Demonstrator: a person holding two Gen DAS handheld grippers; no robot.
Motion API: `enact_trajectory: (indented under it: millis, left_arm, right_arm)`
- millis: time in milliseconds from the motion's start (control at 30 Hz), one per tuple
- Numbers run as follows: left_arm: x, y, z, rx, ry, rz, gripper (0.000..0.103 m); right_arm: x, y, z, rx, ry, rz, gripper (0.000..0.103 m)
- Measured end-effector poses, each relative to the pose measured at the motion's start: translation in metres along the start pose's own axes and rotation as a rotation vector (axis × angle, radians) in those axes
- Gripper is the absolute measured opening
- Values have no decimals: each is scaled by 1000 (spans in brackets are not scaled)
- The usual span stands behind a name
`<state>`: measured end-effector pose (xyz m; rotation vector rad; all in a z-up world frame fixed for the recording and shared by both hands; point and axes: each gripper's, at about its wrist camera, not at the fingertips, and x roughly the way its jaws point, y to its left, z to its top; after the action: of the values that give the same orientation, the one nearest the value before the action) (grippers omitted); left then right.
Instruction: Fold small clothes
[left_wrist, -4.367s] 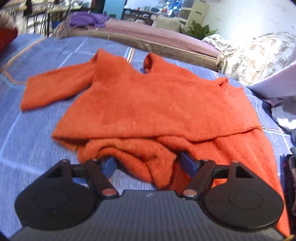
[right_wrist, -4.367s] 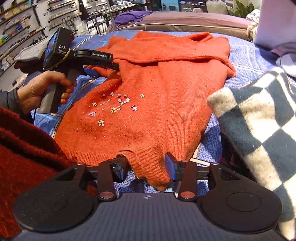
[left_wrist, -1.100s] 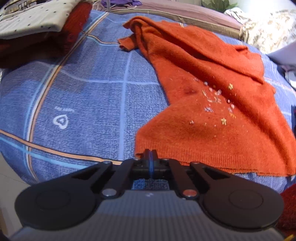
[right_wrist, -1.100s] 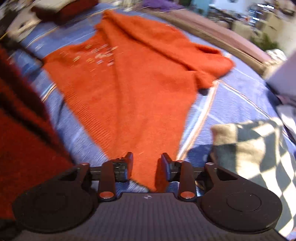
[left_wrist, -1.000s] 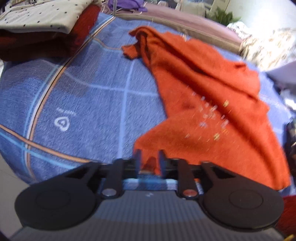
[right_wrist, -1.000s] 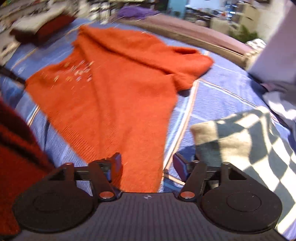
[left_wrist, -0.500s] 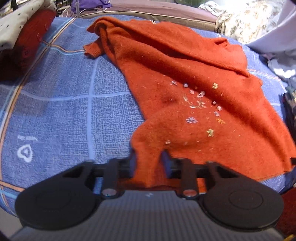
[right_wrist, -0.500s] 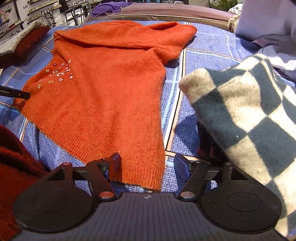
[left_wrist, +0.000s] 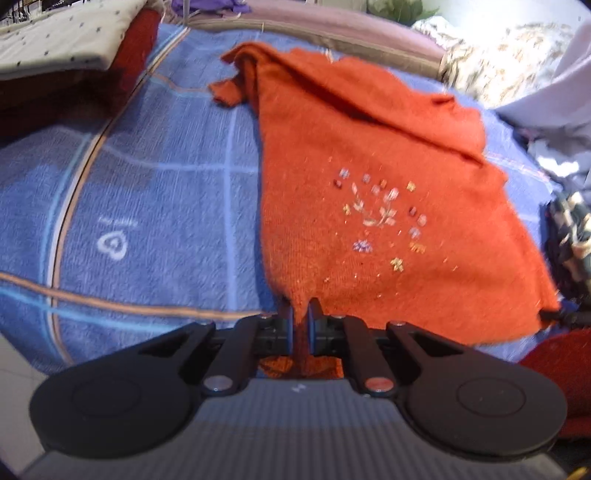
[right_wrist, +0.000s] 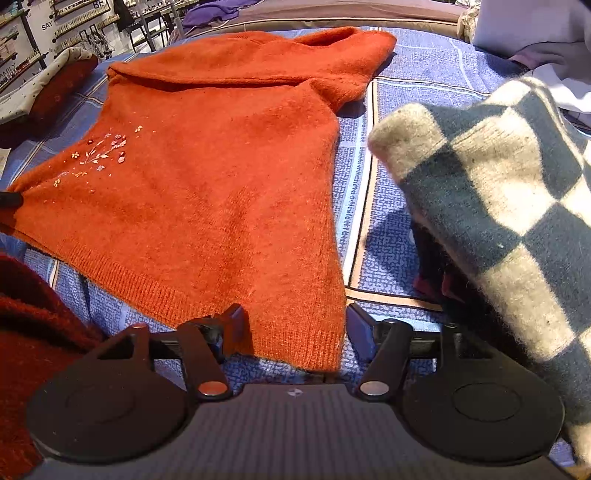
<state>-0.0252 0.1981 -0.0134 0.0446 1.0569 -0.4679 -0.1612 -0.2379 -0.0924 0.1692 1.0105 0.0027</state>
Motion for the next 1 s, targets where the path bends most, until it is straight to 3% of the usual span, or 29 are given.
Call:
enact_trajectory:
  millis: [33, 133, 400, 500, 533, 567, 600, 633, 800, 867, 933, 1000]
  left_arm:
    - [3, 3, -4, -10, 8, 1, 7]
    - [12, 11, -10, -41, 22, 7, 7]
    - [19, 10, -12, -23, 38, 19, 8]
    - [17, 9, -11, -12, 47, 42, 16]
    - [15, 8, -11, -8, 43, 57, 23]
    - [13, 9, -12, -9, 41, 70, 37]
    - [10, 10, -12, -12, 41, 77, 45]
    - [6, 12, -11, -17, 32, 81, 55]
    - [-22, 27, 1, -116, -34, 89, 61]
    - [-35, 28, 15, -134, -94, 93, 68]
    - [-50, 23, 31, -127, -172, 96, 74]
    - [-64, 13, 51, -110, -254, 93, 80]
  right_arm:
    - [-1, 2, 0, -11, 0, 7, 30]
    - [-3, 1, -3, -21, 13, 16, 16]
    - [-8, 2, -10, -53, 40, 10, 13]
    - [-9, 3, -10, -63, 33, 1, 14]
    - [-10, 3, -10, -61, 34, -10, 17]
    - [-10, 2, -10, -64, 50, -17, 25]
    - [-11, 1, -9, -75, 66, -39, 44]
    - [-17, 0, -9, -81, 53, -62, 56]
    - [-52, -10, 3, -51, -42, -56, 60]
    - [-65, -17, 16, -6, -109, -22, 67]
    - [-74, -22, 31, 33, -166, 16, 96]
    - [-82, -25, 46, 50, -219, 33, 101]
